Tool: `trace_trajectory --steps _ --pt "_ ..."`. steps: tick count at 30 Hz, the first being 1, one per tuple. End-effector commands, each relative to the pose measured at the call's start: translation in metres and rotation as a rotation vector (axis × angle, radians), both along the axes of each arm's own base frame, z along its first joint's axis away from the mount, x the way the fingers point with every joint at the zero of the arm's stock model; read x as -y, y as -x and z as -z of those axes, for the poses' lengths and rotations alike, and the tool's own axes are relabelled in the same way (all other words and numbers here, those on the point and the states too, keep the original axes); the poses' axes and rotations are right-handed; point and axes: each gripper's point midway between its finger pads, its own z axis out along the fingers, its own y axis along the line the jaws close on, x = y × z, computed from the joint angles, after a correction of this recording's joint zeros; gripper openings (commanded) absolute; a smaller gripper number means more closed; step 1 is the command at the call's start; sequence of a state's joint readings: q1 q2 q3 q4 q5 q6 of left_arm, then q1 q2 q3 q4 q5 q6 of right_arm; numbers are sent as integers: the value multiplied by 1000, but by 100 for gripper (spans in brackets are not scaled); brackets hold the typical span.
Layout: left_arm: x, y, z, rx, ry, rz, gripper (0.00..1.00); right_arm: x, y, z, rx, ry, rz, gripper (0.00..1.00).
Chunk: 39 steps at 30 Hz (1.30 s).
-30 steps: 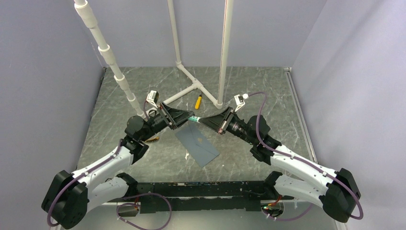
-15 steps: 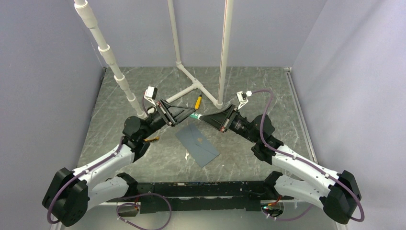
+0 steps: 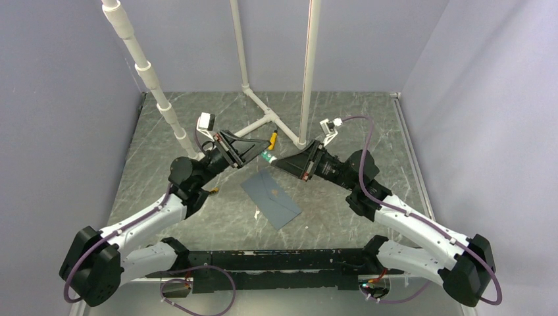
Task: Place the letter into the envelope and seal it
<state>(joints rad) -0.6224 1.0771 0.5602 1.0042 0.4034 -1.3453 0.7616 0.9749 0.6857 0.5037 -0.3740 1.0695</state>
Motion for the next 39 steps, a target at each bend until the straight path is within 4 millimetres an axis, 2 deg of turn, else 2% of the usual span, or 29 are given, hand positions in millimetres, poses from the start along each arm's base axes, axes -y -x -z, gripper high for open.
trace_trajectory --steps 1,4,6,8,9,10,11,13,15,18,24,27,31,34,36,39 --pt "48 88 68 -60 -266 445 2 -19 17 -26 72 -3 -93 0" --pt "40 77 59 -37 -285 333 2 -8 5 -13 69 83 13 0" --pt "32 67 49 -4 -314 222 3 6 -7 5 36 166 113 3" --pt "19 55 40 38 -354 90 2 26 -14 22 1 231 218 27" --pt "12 48 39 41 -382 24 2 36 -15 37 -28 273 254 47" --pt "6 43 38 46 -405 -30 2 45 -14 48 -45 304 279 61" --pt "-1 38 38 48 -430 -79 3 53 -12 58 -57 330 300 69" --pt "-9 32 45 32 -495 -137 2 68 -8 78 -90 375 339 77" --pt "-14 23 56 -2 -556 -178 2 81 -8 90 -109 406 388 79" --pt "-11 11 90 -103 -660 -193 2 95 -10 98 -117 459 441 77" --pt "2 -24 153 -274 -833 -240 4 128 -29 116 -188 640 626 70" --pt "15 -43 186 -326 -919 -236 7 132 -35 126 -211 699 660 69" --pt "32 -70 232 -386 -1051 -231 4 133 -36 139 -234 725 668 68" --pt "43 -92 247 -414 -1094 -240 5 130 -36 143 -235 704 659 68" --pt "39 -108 265 -460 -1142 -286 10 128 -36 145 -235 698 651 68" --pt "33 -128 292 -527 -1174 -326 12 127 -35 147 -239 705 646 68"
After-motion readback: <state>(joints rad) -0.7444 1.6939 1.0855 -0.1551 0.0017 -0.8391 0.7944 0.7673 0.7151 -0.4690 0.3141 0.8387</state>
